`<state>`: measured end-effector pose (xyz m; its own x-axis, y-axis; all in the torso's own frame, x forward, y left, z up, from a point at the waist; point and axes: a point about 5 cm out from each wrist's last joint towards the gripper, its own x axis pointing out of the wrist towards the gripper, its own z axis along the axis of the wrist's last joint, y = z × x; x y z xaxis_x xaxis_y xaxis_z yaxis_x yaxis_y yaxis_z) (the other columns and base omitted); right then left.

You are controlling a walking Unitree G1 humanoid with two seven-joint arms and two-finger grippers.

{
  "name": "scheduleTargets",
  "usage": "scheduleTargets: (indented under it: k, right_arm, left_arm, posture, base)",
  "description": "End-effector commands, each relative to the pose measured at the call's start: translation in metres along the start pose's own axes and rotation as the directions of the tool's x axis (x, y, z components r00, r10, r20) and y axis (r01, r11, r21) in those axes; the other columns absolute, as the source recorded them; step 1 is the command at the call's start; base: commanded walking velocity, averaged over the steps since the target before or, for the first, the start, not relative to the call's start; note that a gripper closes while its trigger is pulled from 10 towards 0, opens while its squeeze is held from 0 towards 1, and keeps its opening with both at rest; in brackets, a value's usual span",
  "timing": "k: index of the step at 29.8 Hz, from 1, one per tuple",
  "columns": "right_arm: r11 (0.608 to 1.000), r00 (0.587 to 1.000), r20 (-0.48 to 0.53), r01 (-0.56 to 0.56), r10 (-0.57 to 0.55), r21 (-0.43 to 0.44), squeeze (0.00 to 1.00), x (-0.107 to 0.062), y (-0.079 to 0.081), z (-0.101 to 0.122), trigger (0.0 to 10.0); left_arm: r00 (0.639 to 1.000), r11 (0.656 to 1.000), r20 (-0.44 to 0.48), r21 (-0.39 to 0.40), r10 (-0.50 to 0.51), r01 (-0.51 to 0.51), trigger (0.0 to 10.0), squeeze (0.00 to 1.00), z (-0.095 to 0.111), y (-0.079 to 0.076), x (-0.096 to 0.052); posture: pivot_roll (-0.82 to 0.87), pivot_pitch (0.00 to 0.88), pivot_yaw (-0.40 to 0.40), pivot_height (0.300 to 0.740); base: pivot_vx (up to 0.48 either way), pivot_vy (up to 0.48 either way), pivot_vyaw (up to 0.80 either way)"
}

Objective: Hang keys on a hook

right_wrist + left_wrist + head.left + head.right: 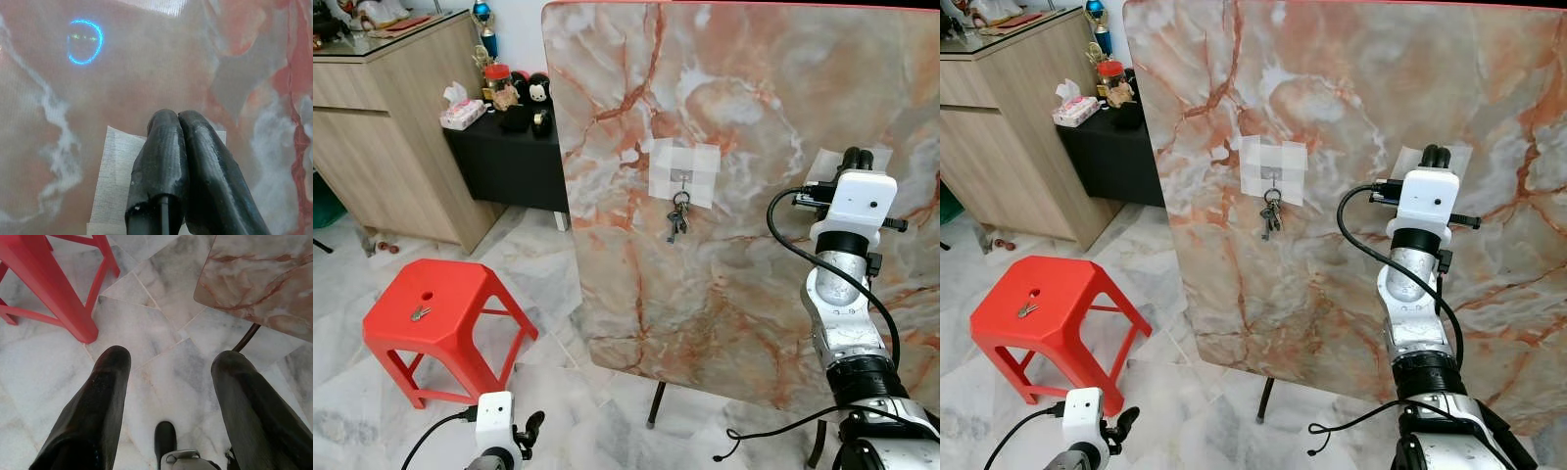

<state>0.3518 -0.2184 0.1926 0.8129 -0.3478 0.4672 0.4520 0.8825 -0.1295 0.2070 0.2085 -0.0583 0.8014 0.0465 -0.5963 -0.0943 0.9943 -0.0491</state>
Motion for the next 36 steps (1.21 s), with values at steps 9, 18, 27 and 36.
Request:
scheduleTargets:
  k: [9,18,27,36]
  right_arm:
    - [1.0,1.0,-0.013,0.005,-0.005,0.01,0.0,0.001,-0.001,0.0,10.0]
    - [1.0,1.0,-0.028,0.008,-0.007,0.007,0.0,0.0,-0.001,-0.003,10.0]
    - [1.0,0.999,-0.044,0.009,-0.009,0.006,0.0,-0.004,0.001,-0.006,10.0]
    - [1.0,0.998,-0.062,0.003,-0.003,-0.004,0.0,-0.004,0.001,-0.011,10.0]
  left_arm:
    - [1.0,1.0,-0.015,-0.001,0.008,-0.008,10.0,0.0,-0.003,0.0,-0.001]
    - [1.0,1.0,-0.018,-0.002,0.006,-0.006,10.0,0.0,-0.003,-0.003,0.0]
    - [1.0,1.0,-0.029,-0.003,0.013,-0.013,10.0,0.0,-0.005,0.002,-0.001]
    - [1.0,1.0,-0.027,-0.003,0.012,-0.012,10.0,0.0,-0.005,0.001,-0.001]
  posture:
    - [0.01,0.0,0.009,0.74]
    - [0.01,0.0,0.01,0.74]
    - [0.01,0.0,0.009,0.74]
    - [0.01,0.0,0.009,0.74]
  base:
    - [0.0,0.0,0.0]
    - [0.0,0.0,0.0]
    - [0.0,0.0,0.0]
    - [0.0,0.0,0.0]
